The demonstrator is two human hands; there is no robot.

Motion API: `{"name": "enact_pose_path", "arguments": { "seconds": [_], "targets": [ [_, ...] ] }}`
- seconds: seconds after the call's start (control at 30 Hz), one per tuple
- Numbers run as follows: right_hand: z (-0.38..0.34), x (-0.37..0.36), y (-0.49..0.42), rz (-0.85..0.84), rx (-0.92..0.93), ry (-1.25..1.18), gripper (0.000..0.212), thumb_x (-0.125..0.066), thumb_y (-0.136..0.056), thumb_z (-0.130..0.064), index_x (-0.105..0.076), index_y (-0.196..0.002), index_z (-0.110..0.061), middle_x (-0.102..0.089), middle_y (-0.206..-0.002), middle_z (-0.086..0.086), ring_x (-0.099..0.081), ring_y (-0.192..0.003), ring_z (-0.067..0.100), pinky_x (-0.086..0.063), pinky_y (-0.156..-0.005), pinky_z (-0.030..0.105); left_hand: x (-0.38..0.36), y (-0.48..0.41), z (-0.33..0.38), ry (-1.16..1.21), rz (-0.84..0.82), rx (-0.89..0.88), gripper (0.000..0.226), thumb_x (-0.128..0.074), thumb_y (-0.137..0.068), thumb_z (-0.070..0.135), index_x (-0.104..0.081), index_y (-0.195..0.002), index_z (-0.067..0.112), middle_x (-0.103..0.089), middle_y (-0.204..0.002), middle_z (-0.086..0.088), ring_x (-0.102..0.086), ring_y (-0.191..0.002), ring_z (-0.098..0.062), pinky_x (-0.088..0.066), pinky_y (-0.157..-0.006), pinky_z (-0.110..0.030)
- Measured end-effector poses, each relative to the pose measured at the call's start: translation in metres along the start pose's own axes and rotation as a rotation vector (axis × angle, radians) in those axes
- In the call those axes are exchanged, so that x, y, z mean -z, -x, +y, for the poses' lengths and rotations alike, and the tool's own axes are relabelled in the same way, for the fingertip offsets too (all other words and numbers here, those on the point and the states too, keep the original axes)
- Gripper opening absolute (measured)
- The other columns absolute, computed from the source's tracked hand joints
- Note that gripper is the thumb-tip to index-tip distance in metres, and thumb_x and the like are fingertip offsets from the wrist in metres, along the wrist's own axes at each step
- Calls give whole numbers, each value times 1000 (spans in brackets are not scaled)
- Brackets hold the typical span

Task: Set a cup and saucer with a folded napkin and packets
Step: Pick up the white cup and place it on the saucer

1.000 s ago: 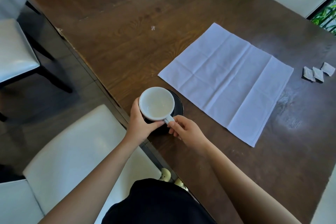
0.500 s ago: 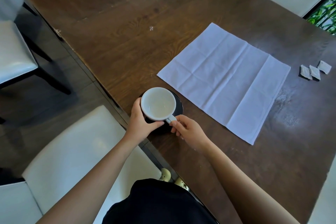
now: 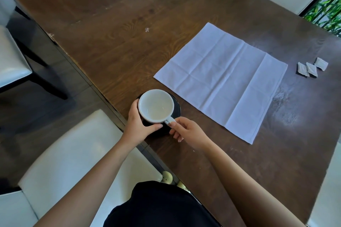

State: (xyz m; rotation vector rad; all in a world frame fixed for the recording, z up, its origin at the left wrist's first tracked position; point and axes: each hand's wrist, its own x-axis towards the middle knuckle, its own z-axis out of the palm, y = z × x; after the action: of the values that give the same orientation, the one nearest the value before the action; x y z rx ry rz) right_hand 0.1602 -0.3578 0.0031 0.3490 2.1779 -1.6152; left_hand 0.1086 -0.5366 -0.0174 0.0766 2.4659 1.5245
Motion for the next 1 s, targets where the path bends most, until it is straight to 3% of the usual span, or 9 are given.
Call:
{"name": "enact_pose_path", "arguments": {
  "seconds": [0.37,0.5,0.57,0.67,0.73,0.87,1.0],
  "targets": [
    [-3,12,4,-12,3,16,22,-46,-96,-22,-60,-112,-16,-65,-81,-6,-58,-66,7,-50,-64,18,17,-6,-3,31,-103,24,98,-85,-63,21,-23,-139,30,-33,-145,5,-35,-131,-12,-37,-103,-32],
    [-2,23,5,6,15,34,19,-46,-95,-22,-60,-109,-19,-66,-81,-7,-59,-65,6,-51,-62,14,27,-8,-1,100,-135,70,106,-85,-61,26,-18,-143,33,-24,-153,5,-30,-129,-3,-33,-102,-24],
    [0,35,6,31,18,43,17,-48,-95,-22,-59,-107,-21,-67,-85,-4,-60,-69,8,-53,-67,17,35,-10,8,111,-114,50,105,-83,-60,32,-18,-143,31,-23,-154,4,-29,-129,0,-32,-101,-23],
    [6,62,6,139,-9,43,14,-54,-91,-21,-60,-103,-22,-64,-90,1,-61,-77,13,-55,-75,27,44,-20,31,58,-17,-15,94,-77,-67,36,-23,-143,26,-27,-152,1,-30,-135,-9,-32,-105,-28],
    [13,85,6,249,-29,140,17,-57,-88,-21,-61,-104,-21,-63,-93,-1,-60,-81,15,-53,-81,31,41,-29,53,-41,34,-96,82,-73,-74,36,-27,-141,26,-31,-151,1,-31,-136,-11,-31,-106,-29],
    [33,133,17,379,-48,442,26,-60,-87,-20,-59,-112,-12,-64,-102,4,-59,-95,22,-43,-83,28,8,-47,106,-249,50,-314,63,-66,-81,35,-38,-136,22,-40,-144,-2,-38,-131,-16,-31,-100,-26],
    [54,163,35,347,-196,858,50,-62,-85,-35,-46,-128,-14,-52,-128,9,-44,-122,30,-42,-97,42,-59,-58,141,-409,-131,-416,53,-63,-85,27,-44,-132,13,-44,-140,-6,-37,-131,-21,-26,-103,-26]
  ]
}}
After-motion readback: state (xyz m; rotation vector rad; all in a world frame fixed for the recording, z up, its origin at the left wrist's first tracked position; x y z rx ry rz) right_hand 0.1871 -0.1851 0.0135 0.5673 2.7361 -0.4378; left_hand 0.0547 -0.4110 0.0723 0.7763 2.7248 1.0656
